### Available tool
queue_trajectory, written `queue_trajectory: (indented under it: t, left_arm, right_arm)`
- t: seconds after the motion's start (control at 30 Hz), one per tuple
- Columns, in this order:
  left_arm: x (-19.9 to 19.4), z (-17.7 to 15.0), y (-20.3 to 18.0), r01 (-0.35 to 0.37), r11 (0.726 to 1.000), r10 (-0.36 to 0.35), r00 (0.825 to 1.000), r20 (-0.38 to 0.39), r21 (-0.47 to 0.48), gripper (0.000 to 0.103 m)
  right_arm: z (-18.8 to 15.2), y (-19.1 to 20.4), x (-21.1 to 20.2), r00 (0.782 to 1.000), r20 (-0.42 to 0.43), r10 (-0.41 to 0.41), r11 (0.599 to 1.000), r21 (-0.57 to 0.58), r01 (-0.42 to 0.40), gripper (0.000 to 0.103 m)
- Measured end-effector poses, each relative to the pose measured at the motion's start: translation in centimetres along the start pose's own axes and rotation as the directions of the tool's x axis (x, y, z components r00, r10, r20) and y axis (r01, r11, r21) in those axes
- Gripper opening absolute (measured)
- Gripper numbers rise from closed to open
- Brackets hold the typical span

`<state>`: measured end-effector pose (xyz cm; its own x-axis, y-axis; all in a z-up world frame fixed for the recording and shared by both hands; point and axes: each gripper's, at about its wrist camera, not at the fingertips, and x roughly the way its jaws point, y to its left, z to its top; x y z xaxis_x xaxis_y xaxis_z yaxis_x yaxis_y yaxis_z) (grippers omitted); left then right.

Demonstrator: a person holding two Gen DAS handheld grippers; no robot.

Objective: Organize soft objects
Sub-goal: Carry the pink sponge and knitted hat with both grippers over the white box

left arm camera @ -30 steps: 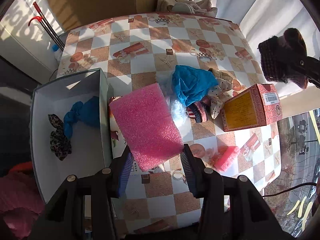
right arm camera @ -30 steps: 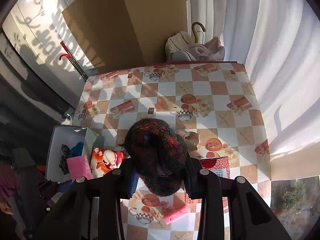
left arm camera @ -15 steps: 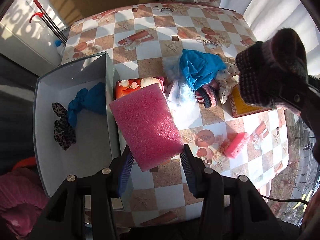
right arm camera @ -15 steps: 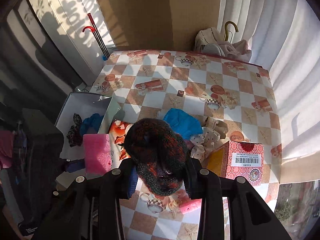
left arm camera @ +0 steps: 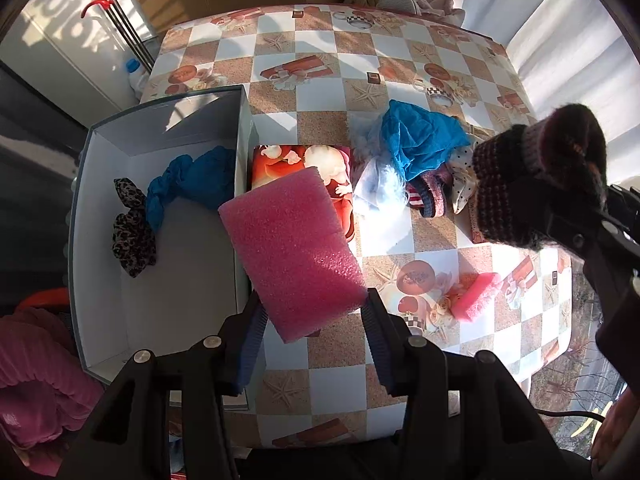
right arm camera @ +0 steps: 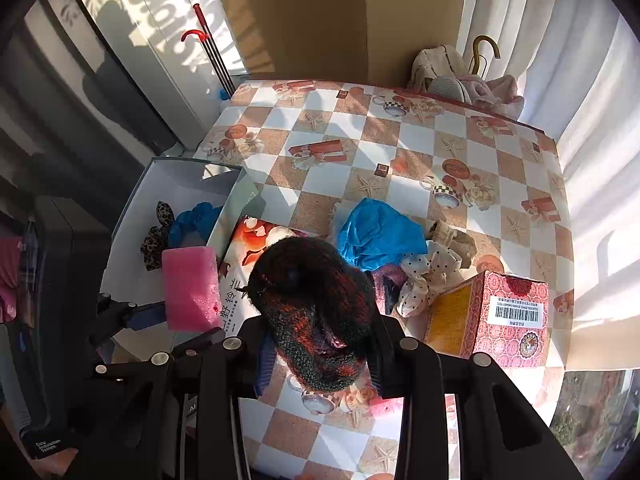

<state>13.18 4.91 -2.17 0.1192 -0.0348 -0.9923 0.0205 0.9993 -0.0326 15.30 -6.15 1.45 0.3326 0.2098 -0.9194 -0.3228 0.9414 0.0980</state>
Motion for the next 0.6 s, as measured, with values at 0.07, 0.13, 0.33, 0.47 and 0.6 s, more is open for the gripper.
queue_trajectory:
  t: [0.07,0.13,0.33,0.47,0.6]
  left_arm:
    - [-0.1,-0.2,0.0,-0.006,1.0,0.006,1.0,0.002,-0.003,0.052]
    - [-0.1,-0.4,0.0,-0.014,1.0,0.014,1.0,0.004,-0.001,0.052]
    - [-0.4,-1.1,0.3,-0.036,0.999,0.036,0.999,0.008,-0.004,0.052]
    - [-0.7,-1.5,0.9,-0.043,0.999,0.043,0.999,0.016,-0.022,0.052]
    - [-0.8,-1.7,1.8,-0.042,0.998,0.043,0.999,0.018,-0.055,0.052]
  right_arm:
    - [-0.2,0.2,0.2,1.0,-0.008,0.008,1.0,-0.008,-0.008,0.037]
    - [-0.4,0.4,0.5,1.0,-0.016,0.018,1.0,-0.011,-0.018,0.038]
    - [-0.8,1.0,1.1,0.998,-0.035,0.044,0.999,-0.021,-0.045,0.038]
    - [-0.9,1.9,1.3,0.998,-0.04,0.055,0.998,-0.041,-0.057,0.037]
    - [-0.9,2.9,1.4,0.997,-0.046,0.061,0.995,-0.072,-0.064,0.038]
